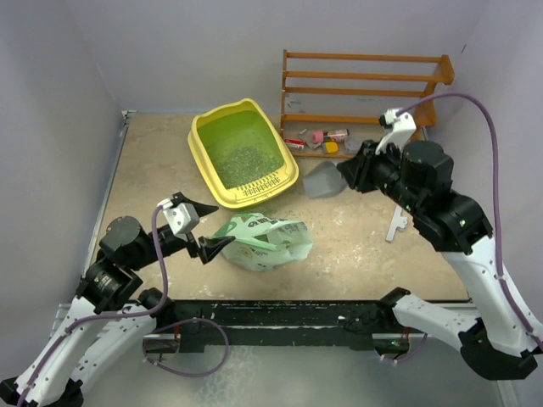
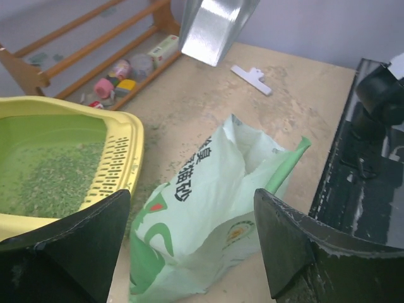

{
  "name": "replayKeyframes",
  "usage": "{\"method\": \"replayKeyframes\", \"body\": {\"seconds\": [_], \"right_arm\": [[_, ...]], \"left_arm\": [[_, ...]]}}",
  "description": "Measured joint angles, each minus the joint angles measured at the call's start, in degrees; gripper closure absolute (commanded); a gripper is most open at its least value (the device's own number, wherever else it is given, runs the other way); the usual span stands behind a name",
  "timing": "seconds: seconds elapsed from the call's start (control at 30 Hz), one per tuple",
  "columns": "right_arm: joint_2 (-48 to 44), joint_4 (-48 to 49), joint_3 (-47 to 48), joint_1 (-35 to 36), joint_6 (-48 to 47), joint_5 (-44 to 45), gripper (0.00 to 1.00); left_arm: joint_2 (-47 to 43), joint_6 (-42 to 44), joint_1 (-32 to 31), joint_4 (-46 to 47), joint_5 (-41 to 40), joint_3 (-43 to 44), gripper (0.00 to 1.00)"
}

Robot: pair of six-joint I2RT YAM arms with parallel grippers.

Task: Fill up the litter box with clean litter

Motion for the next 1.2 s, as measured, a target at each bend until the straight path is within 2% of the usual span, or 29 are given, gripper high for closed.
{"method": "replayKeyframes", "body": {"seconds": [0.27,0.57,0.73,1.03,1.2], "right_arm": [[-9.22,-3.02,-13.29,0.0,7.45,-4.37,1.0],[-14.12,-4.5,-17.97,0.0,10.88,-10.25,1.0],[-15.69,-3.93,-21.29,0.0,11.89,-11.91,1.0],[-16.06,-2.38,-27.1,0.0,12.61,-12.11,1.0],[-14.45,0.68,-27.71,0.0,12.94,-11.98,1.0]], "left_arm": [[3.17,1.46,0.0,-8.11,5.33,5.84,0.18],[-2.56,3.15,0.0,-16.74,5.35,9.81,0.17],[-0.98,2.93,0.0,-15.65,7.34,7.89,0.19],[13.14,2.73,0.0,-10.54,10.25,7.56,0.23],[16.9,1.36,0.0,-5.79,11.3,6.43,0.31]]}}
